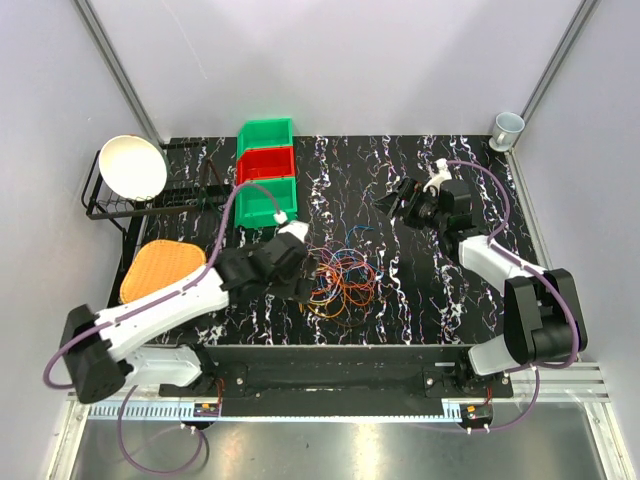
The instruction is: Untangle the cables
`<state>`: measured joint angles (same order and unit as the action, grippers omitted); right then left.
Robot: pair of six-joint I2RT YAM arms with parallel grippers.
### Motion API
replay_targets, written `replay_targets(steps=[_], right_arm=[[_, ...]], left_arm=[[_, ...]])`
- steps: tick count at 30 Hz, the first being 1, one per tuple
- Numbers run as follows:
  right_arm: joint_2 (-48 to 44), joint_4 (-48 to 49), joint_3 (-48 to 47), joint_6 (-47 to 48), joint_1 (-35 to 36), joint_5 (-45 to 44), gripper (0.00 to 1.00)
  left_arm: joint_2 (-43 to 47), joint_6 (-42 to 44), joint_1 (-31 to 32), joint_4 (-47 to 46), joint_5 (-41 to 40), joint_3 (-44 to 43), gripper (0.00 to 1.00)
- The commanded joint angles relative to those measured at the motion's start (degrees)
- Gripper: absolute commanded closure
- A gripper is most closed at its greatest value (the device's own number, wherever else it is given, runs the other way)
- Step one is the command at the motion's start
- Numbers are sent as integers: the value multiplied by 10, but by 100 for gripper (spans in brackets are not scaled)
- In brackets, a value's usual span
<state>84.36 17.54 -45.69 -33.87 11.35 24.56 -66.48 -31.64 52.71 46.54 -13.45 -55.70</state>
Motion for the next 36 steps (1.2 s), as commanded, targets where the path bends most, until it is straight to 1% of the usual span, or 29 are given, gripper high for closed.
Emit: replay_targets(steps=[1,3,4,8,15,16,17,21,25,27,31,33,36], right_arm=[[-18,9,4,6,3,-9,0],[-16,11,4,5,3,-5,0],[-17,11,5,3,3,-5,0],[-20,14,10,-1,3,-5,0],[-12,14,5,-6,3,2,0],[-11,14,5,-5,3,2,0],[-11,14,5,-6,3,2,0],[-10,17,7,-8,3,4,0],[-7,19,6,-8,3,7,0],[-5,20,6,-9,3,8,0],[-2,21,5,-9,2,9,0],[1,21,4,-9,3,9,0],[3,21,3,-10,3,11,0]], left_arm=[[-49,-42,14,-50,-59,-36,16],[-70,-62,13,-65,-68,-34,19],[-75,-69,13,-69,-70,-31,23],[-98,-106,14,-85,-80,-18,28],[-142,-142,14,-119,-96,10,38],[-146,-146,13,-122,-99,15,40],[-152,-153,13,-122,-108,16,44],[-171,-166,-1,-124,-127,15,46],[-172,-138,-38,-148,-113,17,46],[-176,-125,-60,-159,-103,15,48],[-189,-82,-85,-175,-92,-2,50],[-204,-70,-95,-184,-90,-14,51],[-236,-57,-115,-191,-85,-30,54]])
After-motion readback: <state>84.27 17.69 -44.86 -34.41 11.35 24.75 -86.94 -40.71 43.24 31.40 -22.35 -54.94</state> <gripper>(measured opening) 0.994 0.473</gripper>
